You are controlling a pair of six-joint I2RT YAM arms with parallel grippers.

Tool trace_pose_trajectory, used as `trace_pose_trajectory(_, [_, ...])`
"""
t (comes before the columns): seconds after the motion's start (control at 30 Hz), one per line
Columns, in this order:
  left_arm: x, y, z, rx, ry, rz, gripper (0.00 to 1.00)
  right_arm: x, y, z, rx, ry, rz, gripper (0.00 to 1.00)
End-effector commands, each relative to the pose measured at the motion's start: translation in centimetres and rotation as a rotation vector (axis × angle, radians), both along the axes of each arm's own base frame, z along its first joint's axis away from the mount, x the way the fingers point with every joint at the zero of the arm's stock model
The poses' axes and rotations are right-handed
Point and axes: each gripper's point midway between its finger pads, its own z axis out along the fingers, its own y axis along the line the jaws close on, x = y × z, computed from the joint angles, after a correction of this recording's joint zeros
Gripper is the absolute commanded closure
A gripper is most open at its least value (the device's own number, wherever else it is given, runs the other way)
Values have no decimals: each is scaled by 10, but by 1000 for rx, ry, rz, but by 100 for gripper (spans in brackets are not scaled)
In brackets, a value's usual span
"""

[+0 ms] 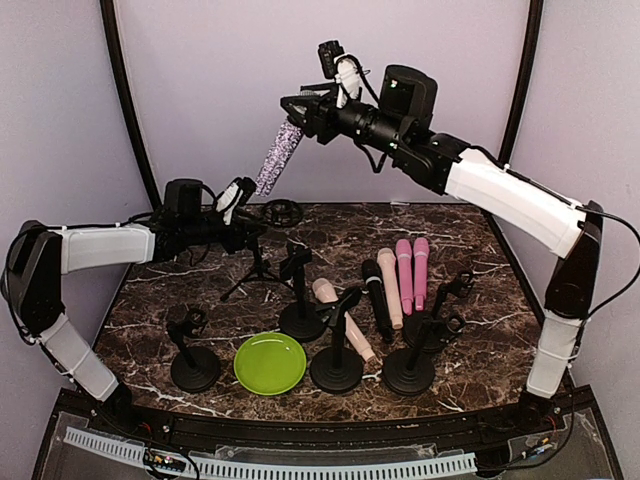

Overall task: Remove the microphone from the stand
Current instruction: Remove the microphone from the microphone stand, then place the microphone at the center of the board.

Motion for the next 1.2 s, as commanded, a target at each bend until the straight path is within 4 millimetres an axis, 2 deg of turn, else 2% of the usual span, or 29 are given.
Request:
trace_pose_trajectory(0.0, [-3,26,-51,130,141,83,76,-21,-32,47,124,-83,-34,76])
trace_pose_trajectory(0.03, [-3,25,-48,119,139,80,62,-24,-39,48,132,-84,-46,76])
trace_pose_trajectory(0.07, [-4,23,-42,102,134,76,56,-28,-47,50,140,-87,-55,76])
trace_pose_trajectory(0.1, [-4,22,-37,88,124,73,42,-32,-54,50,141,-88,-69,76])
trace_pose_trajectory(0.17, [-6,19,-18,48,89,63,32,-38,-74,48,137,-84,-120,76])
trace_pose_trajectory(0.23, [-8,18,3,9,44,59,27,-39,-95,44,117,-74,-197,76])
trace_pose_trajectory(0.33, [-15,21,54,-81,-62,75,24,-43,-129,30,106,-38,-287,76])
trace_pose_trajectory(0.4, [-26,27,90,-149,-148,90,17,-44,-153,18,106,-4,-331,76])
trace_pose_trajectory(0.43, [-36,32,108,-187,-185,99,11,-42,-163,10,97,19,-356,76])
trace_pose_trajectory(0.47, [-38,37,121,-213,-224,123,5,-38,-174,-1,74,53,-388,76])
trace_pose_trajectory(0.5, [-48,44,138,-249,-254,140,3,-33,-183,-12,55,84,-417,76])
trace_pose_trajectory(0.53, [-50,50,143,-251,-256,170,2,-28,-193,-23,32,112,-446,76])
trace_pose_trajectory(0.57, [-53,58,161,-265,-279,203,1,-23,-202,-33,11,147,-473,76])
trace_pose_trajectory(0.6, [-54,62,150,-232,-217,224,1,-18,-209,-44,-6,191,-490,76])
trace_pose_trajectory(0.63, [-52,72,160,-231,-210,266,1,-14,-214,-55,-36,237,-496,76])
trace_pose_trajectory(0.67, [-52,80,146,-196,-142,297,1,-11,-215,-65,-73,279,-490,75])
trace_pose_trajectory(0.7, [-50,97,139,-177,-99,361,2,-7,-218,-74,-110,319,-488,75])
trace_pose_trajectory(0.73, [-52,108,141,-180,-98,401,1,-5,-216,-85,-157,361,-481,75])
trace_pose_trajectory(0.77, [-49,128,130,-171,-74,479,1,-4,-214,-92,-197,394,-472,75])
trace_pose_trajectory(0.87, [-57,167,112,-174,-73,602,1,-1,-203,-120,-318,512,-424,75])
trace_pose_trajectory(0.97, [-62,180,106,-174,-76,640,1,-2,-190,-152,-417,646,-368,76])
trace_pose_trajectory(1.1, [-63,186,100,-119,-90,658,1,-3,-168,-175,-490,762,-290,76])
trace_pose_trajectory(1.17, [-62,187,94,-105,-68,663,1,-7,-153,-197,-565,810,-268,76])
